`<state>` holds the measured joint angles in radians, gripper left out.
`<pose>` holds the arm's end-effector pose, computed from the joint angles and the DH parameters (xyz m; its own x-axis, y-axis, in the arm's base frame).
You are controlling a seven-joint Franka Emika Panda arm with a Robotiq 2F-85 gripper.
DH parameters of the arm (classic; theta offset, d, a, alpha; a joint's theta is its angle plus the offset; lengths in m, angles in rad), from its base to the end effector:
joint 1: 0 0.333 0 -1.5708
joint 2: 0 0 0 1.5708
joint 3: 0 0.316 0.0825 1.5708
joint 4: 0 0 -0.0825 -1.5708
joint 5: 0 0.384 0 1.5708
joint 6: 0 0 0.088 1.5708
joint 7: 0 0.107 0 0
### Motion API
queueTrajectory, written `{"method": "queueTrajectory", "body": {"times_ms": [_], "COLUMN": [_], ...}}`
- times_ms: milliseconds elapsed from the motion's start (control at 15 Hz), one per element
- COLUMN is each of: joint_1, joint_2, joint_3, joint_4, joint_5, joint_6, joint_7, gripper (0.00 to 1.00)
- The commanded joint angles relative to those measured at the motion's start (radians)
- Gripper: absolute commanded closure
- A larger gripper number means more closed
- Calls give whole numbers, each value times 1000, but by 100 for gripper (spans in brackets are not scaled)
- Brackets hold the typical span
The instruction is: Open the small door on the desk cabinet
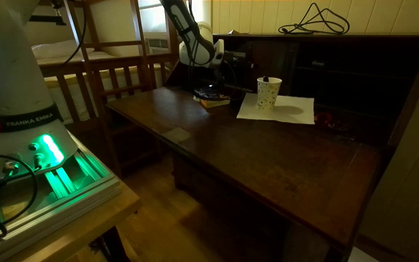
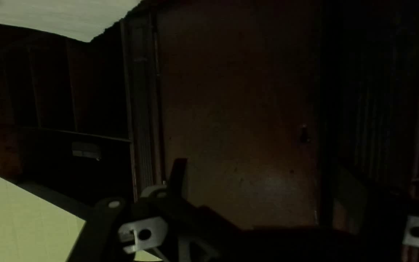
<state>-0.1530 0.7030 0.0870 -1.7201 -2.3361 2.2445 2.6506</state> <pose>0.6828 -0.0724 0.1974 0.0762 -0.1329 0.9882 -0.6368 -0.7691 -0.0544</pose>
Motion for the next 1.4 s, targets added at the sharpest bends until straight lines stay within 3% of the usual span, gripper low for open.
{"method": "queueTrajectory", "body": {"times_ms": [0,600,1067,1333], "joint_1": [4,-12,-8,10], "joint_2": [34,44,-99,-206], "joint_3": [-13,-26,-38,-65], "joint_4": [62,79,-161,-347], "joint_5": [-3,39,136,278], "joint_6": [26,27,-14,-178], "joint_7": [-11,-15,-23,-23], "gripper": [0,0,0,0]}}
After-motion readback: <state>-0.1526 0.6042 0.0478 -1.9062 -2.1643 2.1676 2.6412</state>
